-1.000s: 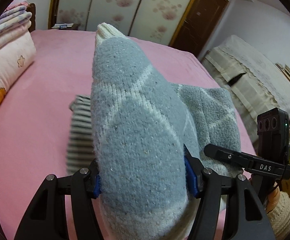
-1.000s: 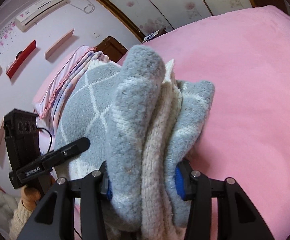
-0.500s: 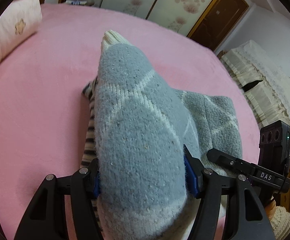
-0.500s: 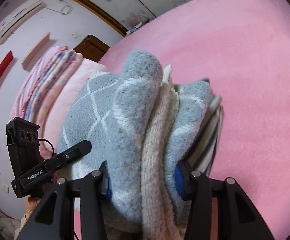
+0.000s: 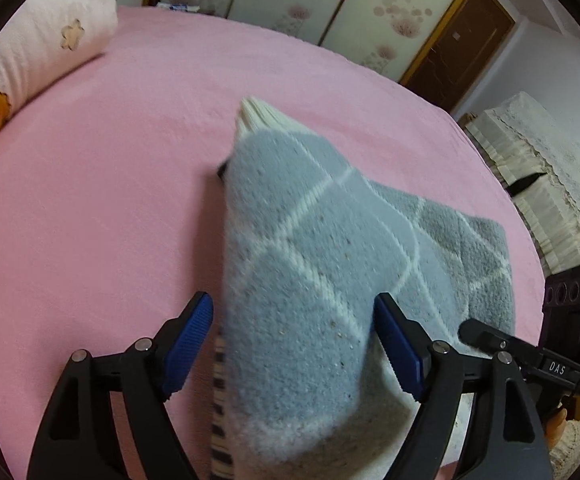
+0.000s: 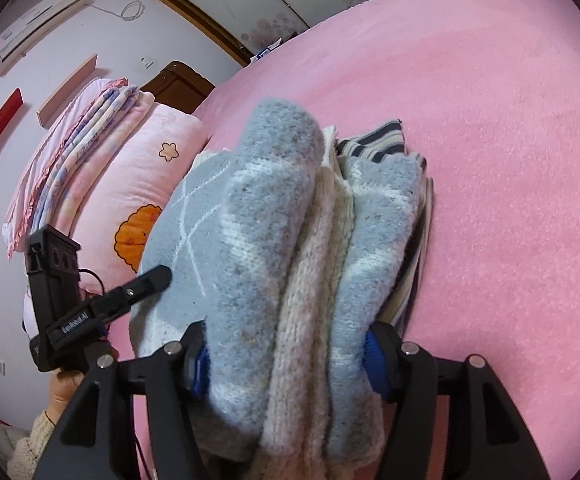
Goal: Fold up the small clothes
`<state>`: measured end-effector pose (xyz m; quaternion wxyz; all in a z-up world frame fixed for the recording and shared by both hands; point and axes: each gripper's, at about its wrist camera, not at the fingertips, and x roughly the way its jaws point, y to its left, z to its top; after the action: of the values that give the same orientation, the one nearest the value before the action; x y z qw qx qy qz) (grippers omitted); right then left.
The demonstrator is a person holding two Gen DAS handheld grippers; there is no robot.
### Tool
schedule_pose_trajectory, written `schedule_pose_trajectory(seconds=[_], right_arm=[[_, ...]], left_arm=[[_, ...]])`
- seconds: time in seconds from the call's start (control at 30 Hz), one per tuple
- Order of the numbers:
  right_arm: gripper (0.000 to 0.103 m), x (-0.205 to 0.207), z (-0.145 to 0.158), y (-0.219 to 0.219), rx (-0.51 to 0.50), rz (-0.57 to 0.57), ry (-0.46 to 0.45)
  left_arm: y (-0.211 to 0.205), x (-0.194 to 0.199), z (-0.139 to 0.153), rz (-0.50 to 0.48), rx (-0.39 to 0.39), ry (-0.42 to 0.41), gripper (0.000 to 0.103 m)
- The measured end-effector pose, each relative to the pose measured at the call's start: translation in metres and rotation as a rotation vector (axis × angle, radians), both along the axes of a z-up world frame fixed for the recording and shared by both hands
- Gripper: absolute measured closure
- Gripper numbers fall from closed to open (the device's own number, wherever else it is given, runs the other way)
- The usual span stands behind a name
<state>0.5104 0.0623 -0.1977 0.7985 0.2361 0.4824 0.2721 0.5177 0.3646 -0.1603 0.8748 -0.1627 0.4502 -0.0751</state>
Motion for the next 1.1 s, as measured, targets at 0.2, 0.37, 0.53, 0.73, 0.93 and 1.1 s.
schedule_pose_trajectory(seconds=[0.2, 0.37, 0.53, 0.73, 0.93, 1.1], right_arm=[[0.042, 0.004, 0.009, 0.013, -0.024, 0.016, -0.018], [0.046, 0.002, 0.007, 0.012, -0.001, 0.019, -0.039], [0.049, 0.004, -0.002, 0.004, 0.056, -0.019, -0.016], [0.054, 0.0, 0.006, 0.002, 0.093, -0.029, -0.075], [0.055, 0.003, 0.008, 0.003, 0.143, -0.052, -0.125], [0.046, 0.007, -0.011, 0.0, 0.103, -0.083, -0.062]], left_arm=[[0.001, -0.007, 0.009, 0.044, 0.006, -0.026, 0.022], [0.0, -0.007, 0.007, 0.04, 0.017, -0.026, 0.044], [-0.015, -0.002, 0.011, 0.084, 0.053, -0.06, 0.058], [-0.024, -0.005, 0.025, 0.105, 0.085, -0.12, 0.066], [-0.016, -0.004, 0.031, 0.125, 0.119, -0.174, 0.074], [-0.021, 0.0, 0.007, 0.165, 0.226, -0.128, 0.07]])
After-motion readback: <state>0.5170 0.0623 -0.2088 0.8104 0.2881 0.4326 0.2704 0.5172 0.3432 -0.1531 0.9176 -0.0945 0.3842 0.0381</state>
